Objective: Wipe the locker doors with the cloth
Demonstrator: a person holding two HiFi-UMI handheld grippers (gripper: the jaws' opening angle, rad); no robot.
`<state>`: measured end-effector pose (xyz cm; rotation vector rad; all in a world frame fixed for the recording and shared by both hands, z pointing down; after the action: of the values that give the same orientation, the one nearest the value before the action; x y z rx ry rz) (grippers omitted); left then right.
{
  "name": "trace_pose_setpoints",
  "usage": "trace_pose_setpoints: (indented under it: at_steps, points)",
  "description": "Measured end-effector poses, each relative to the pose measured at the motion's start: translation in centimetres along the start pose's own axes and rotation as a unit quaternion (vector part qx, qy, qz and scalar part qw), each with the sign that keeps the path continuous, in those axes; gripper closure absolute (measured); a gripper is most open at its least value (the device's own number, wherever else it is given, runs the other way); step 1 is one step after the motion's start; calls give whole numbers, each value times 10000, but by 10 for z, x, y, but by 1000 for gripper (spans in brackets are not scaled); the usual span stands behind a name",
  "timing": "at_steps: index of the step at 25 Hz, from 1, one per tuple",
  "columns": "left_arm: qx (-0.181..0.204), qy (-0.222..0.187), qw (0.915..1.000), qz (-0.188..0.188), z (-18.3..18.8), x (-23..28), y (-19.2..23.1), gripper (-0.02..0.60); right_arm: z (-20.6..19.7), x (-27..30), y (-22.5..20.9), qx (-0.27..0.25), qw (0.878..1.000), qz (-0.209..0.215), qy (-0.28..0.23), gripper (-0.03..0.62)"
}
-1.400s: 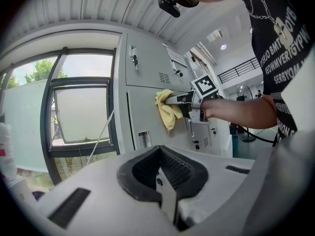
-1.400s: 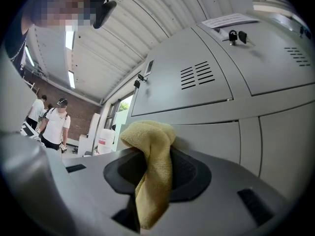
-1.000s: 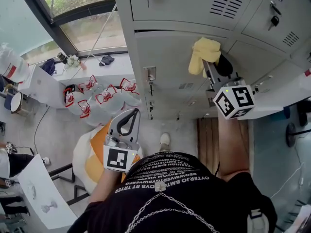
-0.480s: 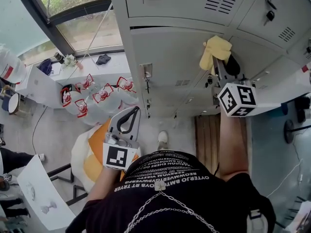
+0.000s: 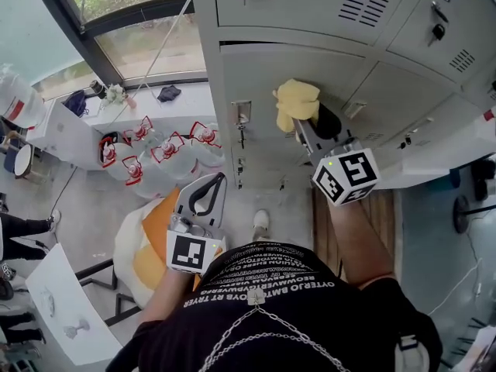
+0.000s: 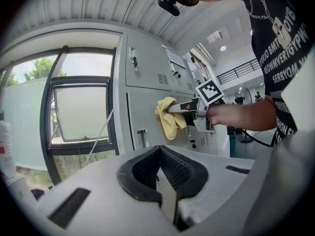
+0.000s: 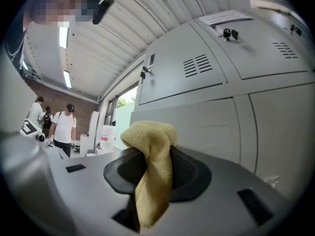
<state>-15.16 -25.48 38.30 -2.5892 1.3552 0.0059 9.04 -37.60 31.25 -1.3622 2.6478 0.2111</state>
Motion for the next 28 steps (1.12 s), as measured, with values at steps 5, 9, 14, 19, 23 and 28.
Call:
trace_pose_setpoints:
  at_steps: [5,9,14,19,23,28]
  points:
    - [-90,88,9998,135,-3,-9,4,575,-8,24,33,5,9984,550,143,476]
    - [-111,111,9997,211,-3,-14,7,575,-11,43,50,-60,9967,787,194,476]
    - [-136,131,9994,283,-4,-16,9,575,-16,60,60,-256,9951,902,301,476]
    - [-103,139,9997,178,-3,-13,6,575,-20,64,53,-426,9957,718,405,476]
    - [-130,122,9997,143,-4,-9,5,575,-20,56,39,-481,9964,527,446,476]
    - [-85,93,9999,0,-3,-3,1,575,-19,43,18,-456,9974,286,468,476]
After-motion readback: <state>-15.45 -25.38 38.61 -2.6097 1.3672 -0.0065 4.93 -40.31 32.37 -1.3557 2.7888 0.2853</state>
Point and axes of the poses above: the fingertips, and each gripper's own axes: x forward along the fingers, y to its left, z out of its top, the point moved 9 cm from there along -x, backward along the fingers, and after that the axes turned 9 degrees about -y, right-handed, at the moved point
